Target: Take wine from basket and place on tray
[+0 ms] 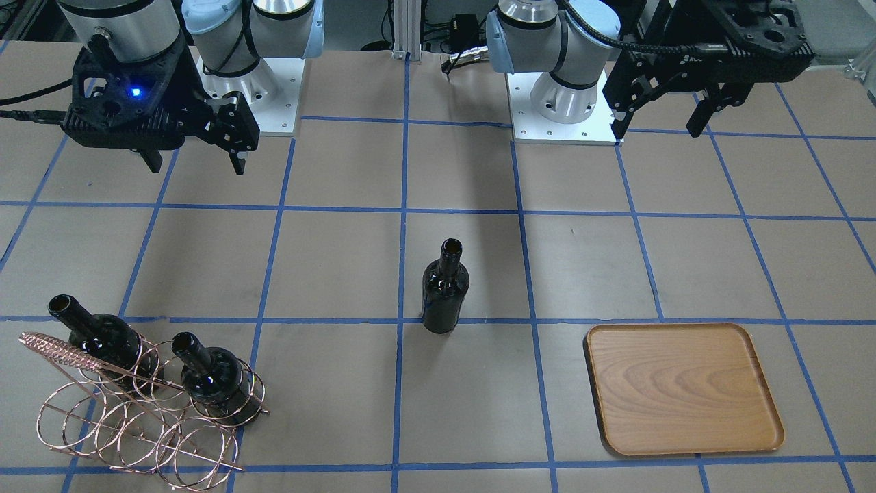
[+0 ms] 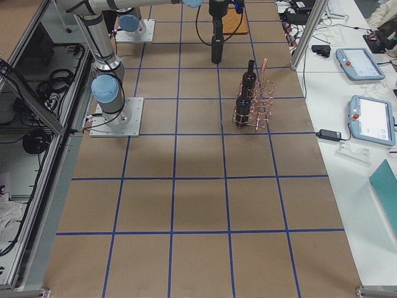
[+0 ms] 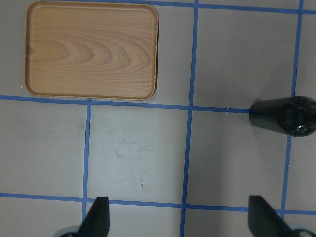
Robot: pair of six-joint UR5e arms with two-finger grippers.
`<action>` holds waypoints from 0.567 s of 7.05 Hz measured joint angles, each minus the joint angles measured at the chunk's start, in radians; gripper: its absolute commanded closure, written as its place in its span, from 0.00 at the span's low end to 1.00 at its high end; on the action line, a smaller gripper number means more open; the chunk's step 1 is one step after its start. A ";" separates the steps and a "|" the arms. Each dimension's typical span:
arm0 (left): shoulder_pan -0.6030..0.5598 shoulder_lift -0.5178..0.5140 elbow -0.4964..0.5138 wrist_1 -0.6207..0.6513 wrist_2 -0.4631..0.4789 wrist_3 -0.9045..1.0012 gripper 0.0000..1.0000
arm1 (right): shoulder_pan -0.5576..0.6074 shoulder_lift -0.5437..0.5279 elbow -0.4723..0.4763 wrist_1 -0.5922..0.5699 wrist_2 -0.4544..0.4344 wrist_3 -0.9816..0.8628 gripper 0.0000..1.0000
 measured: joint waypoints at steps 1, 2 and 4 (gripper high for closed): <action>0.000 0.001 0.000 -0.001 0.001 0.000 0.00 | 0.000 0.000 0.000 0.000 0.000 0.000 0.00; -0.001 0.001 0.000 -0.001 0.000 0.000 0.00 | 0.000 0.000 0.000 0.001 0.001 0.000 0.00; -0.007 -0.016 -0.005 0.005 -0.042 -0.016 0.00 | 0.000 0.000 0.001 0.001 0.001 0.000 0.00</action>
